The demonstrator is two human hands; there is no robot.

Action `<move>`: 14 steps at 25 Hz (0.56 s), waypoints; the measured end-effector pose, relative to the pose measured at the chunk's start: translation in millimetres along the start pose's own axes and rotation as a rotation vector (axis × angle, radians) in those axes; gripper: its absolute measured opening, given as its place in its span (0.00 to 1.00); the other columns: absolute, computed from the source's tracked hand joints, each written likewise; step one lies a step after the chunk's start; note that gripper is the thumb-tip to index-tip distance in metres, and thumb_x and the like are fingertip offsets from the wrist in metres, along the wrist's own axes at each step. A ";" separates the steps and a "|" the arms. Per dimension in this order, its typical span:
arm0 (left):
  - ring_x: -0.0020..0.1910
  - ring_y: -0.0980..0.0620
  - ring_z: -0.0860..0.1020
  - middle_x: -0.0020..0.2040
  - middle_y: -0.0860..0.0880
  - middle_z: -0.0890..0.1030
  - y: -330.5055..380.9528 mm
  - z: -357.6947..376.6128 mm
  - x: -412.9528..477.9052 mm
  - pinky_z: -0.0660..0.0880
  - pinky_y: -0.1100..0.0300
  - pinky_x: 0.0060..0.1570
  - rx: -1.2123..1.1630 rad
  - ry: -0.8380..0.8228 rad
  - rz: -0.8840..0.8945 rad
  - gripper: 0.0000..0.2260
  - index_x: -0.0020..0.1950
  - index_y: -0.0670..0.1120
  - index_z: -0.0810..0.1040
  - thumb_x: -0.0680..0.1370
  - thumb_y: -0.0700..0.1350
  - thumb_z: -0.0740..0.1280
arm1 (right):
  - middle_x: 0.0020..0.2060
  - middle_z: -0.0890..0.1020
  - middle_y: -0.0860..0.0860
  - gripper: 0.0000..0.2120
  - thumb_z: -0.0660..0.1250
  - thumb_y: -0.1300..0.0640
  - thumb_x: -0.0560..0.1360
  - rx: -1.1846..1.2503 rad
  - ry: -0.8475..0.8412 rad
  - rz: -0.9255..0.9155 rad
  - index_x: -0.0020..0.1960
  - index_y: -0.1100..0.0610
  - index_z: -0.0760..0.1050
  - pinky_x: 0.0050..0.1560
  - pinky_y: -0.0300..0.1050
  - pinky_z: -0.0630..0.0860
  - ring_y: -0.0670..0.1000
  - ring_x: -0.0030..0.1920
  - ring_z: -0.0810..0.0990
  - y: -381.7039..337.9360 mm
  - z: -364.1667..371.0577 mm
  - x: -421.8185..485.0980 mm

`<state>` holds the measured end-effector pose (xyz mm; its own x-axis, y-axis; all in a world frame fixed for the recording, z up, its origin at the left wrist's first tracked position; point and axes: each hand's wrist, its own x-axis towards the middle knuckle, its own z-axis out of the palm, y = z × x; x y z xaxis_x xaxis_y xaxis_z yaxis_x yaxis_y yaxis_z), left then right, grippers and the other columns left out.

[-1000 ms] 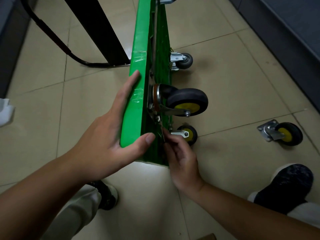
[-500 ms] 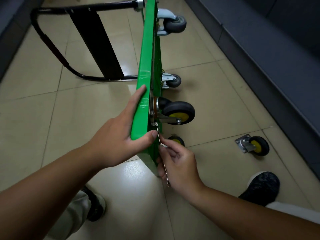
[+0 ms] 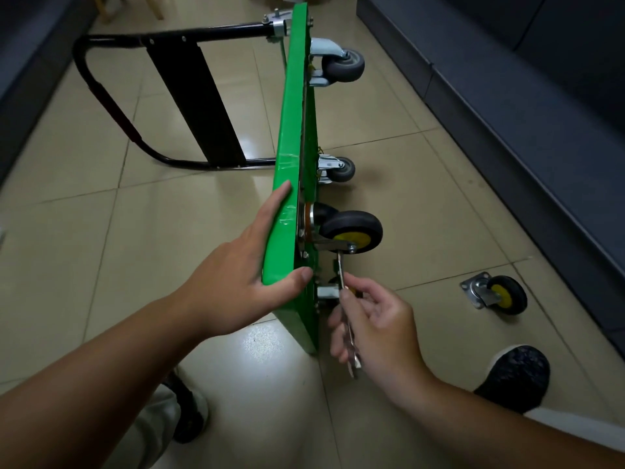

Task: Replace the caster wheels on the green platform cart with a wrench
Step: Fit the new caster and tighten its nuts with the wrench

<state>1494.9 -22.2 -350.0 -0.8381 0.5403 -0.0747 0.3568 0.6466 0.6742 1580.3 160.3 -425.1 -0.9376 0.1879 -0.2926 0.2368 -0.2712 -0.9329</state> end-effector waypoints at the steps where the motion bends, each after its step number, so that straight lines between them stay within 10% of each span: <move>1: 0.42 0.55 0.82 0.66 0.56 0.74 0.8 0.2 -0.2 0.81 0.52 0.41 -0.008 -0.001 -0.004 0.43 0.76 0.73 0.37 0.70 0.71 0.61 | 0.31 0.80 0.54 0.14 0.64 0.65 0.81 -0.060 0.003 -0.080 0.63 0.52 0.77 0.23 0.42 0.72 0.53 0.24 0.75 14.6 -9.7 4.6; 7: 0.41 0.55 0.82 0.58 0.67 0.74 0.9 2.0 0.4 0.81 0.50 0.41 -0.036 0.023 -0.006 0.43 0.78 0.71 0.41 0.70 0.68 0.63 | 0.62 0.79 0.35 0.19 0.61 0.59 0.83 -0.344 -0.250 -0.482 0.73 0.52 0.69 0.60 0.39 0.78 0.44 0.61 0.81 71.7 -25.4 43.4; 14: 0.43 0.55 0.81 0.56 0.69 0.75 2.7 4.1 0.0 0.78 0.58 0.38 -0.006 0.048 0.003 0.43 0.80 0.66 0.43 0.71 0.67 0.63 | 0.67 0.77 0.56 0.19 0.60 0.64 0.82 -0.423 -0.298 -0.697 0.72 0.64 0.69 0.69 0.47 0.73 0.51 0.69 0.76 93.9 -23.5 78.2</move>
<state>1497.6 -18.2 -351.2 -0.8560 0.5156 -0.0379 0.3566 0.6418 0.6789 1535.2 171.8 -540.5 -0.9178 -0.0909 0.3864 -0.3970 0.1988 -0.8960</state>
